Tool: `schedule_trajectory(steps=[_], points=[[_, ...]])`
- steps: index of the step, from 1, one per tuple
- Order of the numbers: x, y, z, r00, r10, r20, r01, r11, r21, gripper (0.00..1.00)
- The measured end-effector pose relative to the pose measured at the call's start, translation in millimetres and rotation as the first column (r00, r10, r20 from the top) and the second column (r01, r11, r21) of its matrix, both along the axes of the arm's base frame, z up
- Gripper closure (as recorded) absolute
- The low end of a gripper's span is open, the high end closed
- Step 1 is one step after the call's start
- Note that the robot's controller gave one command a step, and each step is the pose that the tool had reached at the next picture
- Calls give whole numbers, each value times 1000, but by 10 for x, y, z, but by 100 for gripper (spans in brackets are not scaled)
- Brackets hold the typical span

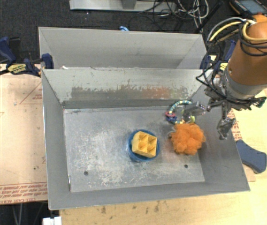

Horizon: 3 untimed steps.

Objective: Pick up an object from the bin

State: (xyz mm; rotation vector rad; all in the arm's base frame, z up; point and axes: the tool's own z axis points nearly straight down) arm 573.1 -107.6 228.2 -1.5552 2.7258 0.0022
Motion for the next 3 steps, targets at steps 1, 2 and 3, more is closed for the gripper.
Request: schedule_trajectory(steps=[1, 2, 3], points=[[0, 0, 0, 1000, 0, 0, 0, 1000, 0, 0], [-47, 37, -422, 1000, 29, 7, -29, 1000, -3, 0], [-200, 341, -1547, 992, 123, -2, -123, 992, -1, 100]])
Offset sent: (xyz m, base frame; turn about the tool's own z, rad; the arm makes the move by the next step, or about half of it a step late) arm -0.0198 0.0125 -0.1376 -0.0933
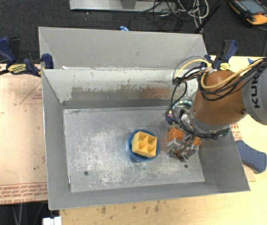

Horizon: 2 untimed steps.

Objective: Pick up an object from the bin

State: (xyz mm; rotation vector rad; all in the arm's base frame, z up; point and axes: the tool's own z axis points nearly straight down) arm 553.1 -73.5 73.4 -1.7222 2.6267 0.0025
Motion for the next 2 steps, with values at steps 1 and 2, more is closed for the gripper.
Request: schedule_trajectory(steps=[1, 2], points=[[0, 1, 0, 1000, 0, 0, 0, 1000, 0, 100], [95, -327, 693, 913, -408, 9, 408, 913, 2, 0]])
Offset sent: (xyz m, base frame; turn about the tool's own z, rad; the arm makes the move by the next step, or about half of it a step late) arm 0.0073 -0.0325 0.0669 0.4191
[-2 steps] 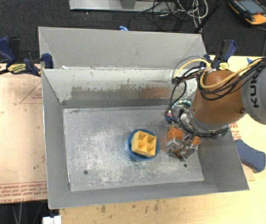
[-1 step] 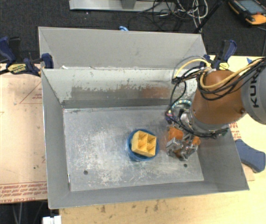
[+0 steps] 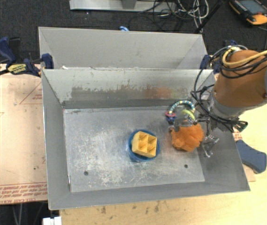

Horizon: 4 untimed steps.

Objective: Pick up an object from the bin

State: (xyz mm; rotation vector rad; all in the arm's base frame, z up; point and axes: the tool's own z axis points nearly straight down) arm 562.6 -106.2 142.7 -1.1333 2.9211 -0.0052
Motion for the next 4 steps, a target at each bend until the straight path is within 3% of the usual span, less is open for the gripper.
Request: schedule_trajectory(steps=[1, 2, 3, 4], points=[[-13, 14, -24, 1000, 3, -5, -3, 1000, 2, 100], [-13, 14, -24, 1000, 3, -6, -3, 1000, 2, 0], [-13, 14, -24, 1000, 3, -6, -3, 1000, 2, 0], [300, -39, -560, 941, -339, -9, 339, 941, 4, 100]])
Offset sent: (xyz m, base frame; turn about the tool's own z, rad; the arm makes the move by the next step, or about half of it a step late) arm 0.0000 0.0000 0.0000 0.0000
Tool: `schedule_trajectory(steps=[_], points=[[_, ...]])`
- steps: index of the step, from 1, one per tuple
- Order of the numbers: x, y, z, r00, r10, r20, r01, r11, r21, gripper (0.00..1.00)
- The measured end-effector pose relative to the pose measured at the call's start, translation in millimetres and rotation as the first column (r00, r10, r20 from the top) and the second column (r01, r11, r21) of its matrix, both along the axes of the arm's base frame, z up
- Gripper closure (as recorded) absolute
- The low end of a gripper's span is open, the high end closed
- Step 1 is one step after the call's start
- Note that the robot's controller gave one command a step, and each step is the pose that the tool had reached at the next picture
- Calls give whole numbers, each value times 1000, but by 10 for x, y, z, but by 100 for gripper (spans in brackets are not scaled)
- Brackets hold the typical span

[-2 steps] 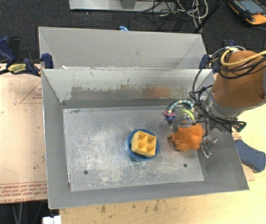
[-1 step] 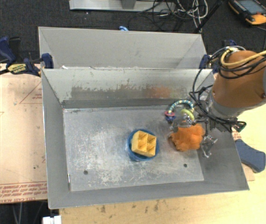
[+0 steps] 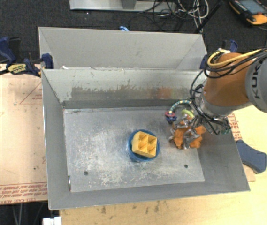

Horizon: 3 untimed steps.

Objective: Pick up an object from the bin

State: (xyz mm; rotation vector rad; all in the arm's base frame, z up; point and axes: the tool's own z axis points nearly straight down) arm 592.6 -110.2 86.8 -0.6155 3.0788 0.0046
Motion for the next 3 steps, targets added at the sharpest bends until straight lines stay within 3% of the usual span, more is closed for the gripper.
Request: schedule_trajectory(steps=[1, 2, 3], points=[[0, 0, 0, 1000, 0, 0, 0, 1000, 0, 100], [-21, -18, 435, 1000, 2, -7, -2, 1000, 0, 100], [6, -10, 1458, 999, -38, 2, 38, 999, -2, 100]])
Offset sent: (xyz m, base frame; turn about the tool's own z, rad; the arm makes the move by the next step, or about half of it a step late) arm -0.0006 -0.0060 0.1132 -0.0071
